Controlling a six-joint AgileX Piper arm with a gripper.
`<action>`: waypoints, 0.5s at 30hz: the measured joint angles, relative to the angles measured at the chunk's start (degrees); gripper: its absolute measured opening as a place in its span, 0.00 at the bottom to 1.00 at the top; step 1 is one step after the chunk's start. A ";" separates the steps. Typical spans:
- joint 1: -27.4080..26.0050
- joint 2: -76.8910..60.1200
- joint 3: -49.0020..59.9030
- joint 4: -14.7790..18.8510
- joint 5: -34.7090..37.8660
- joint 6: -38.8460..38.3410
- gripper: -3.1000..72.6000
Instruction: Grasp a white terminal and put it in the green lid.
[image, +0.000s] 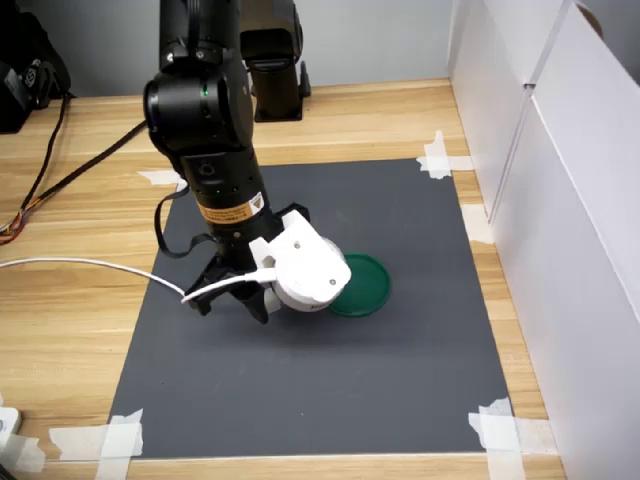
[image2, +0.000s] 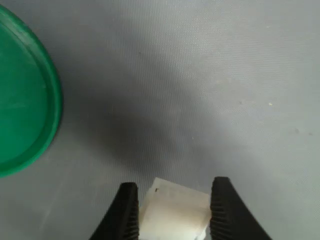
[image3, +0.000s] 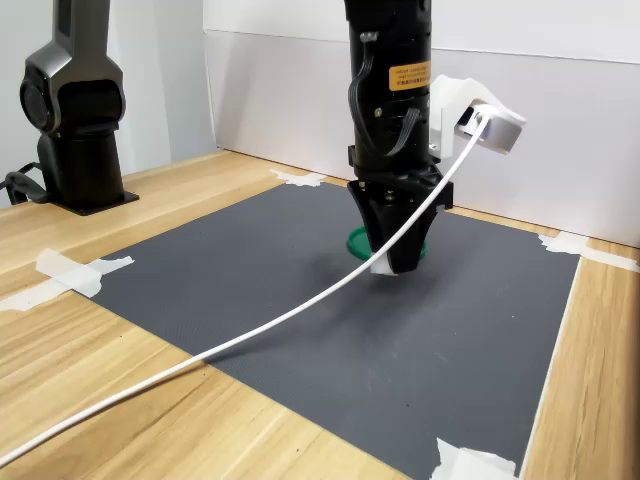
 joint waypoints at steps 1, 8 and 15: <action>0.00 -0.12 -0.12 0.00 0.25 -0.06 0.48; 2.94 -1.34 -0.18 -0.07 1.47 -1.04 0.48; 10.09 -3.35 -0.18 -0.07 3.06 -1.34 0.48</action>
